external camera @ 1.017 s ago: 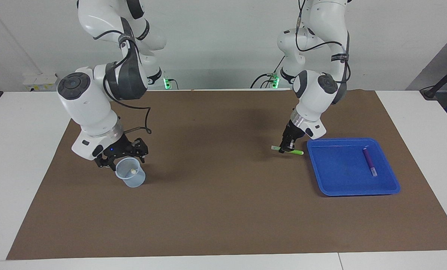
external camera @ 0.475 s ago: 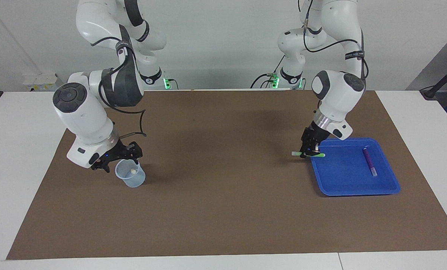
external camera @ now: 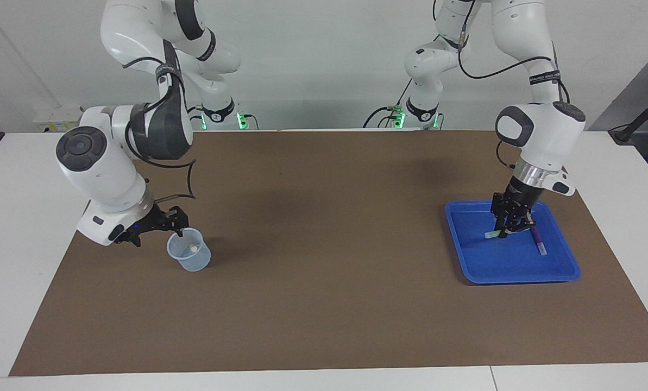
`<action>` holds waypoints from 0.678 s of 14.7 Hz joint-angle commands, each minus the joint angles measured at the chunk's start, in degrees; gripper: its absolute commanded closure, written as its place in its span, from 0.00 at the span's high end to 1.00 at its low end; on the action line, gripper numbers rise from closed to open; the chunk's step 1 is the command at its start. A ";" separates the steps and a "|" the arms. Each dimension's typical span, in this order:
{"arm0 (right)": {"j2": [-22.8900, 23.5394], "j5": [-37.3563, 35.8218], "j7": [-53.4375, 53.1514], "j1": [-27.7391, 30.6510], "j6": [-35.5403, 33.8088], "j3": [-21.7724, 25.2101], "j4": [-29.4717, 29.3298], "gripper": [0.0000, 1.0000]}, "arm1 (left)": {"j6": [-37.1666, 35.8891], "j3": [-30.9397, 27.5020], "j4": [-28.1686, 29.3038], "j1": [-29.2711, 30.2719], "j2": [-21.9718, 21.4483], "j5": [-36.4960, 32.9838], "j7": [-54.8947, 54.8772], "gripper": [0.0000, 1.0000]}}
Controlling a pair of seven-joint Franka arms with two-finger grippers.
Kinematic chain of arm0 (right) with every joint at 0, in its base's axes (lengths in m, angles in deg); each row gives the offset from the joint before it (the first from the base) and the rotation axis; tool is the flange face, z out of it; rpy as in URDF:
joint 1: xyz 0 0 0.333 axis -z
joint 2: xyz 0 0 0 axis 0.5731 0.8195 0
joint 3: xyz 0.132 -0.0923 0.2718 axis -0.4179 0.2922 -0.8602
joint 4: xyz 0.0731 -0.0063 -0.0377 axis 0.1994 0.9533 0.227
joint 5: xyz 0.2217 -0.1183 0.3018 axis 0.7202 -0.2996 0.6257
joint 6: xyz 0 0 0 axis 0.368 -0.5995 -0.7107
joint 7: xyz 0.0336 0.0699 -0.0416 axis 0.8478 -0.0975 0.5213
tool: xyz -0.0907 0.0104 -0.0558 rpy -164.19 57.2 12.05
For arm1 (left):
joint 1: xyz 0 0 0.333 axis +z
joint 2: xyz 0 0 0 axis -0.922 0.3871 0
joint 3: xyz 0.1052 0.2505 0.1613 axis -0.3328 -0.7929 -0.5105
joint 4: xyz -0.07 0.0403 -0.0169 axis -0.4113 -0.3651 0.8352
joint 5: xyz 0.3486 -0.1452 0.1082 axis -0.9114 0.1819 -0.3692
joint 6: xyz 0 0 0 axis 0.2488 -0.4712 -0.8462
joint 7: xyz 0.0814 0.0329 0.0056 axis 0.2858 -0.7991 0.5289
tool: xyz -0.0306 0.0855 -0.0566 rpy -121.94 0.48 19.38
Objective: Right arm passes pens to left for tray arrangement
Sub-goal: 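Carry the green pen into the blue tray with the left gripper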
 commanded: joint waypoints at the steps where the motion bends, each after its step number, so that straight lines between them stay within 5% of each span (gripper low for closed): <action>1: 0.82 -1.20 0.97 -0.31 -0.97 -0.78 -0.89 1.00 | 5.56 0.64 0.72 1.74 2.10 9.69 -0.03 0.00; 4: 0.73 -1.29 1.49 -0.93 -0.80 -1.05 -0.36 0.92 | 8.04 0.73 0.28 1.56 4.39 11.12 -0.03 0.00; 10: 0.91 -0.50 1.15 -1.11 0.17 -1.05 0.08 0.91 | 8.57 0.65 0.89 2.26 5.71 14.11 0.14 0.00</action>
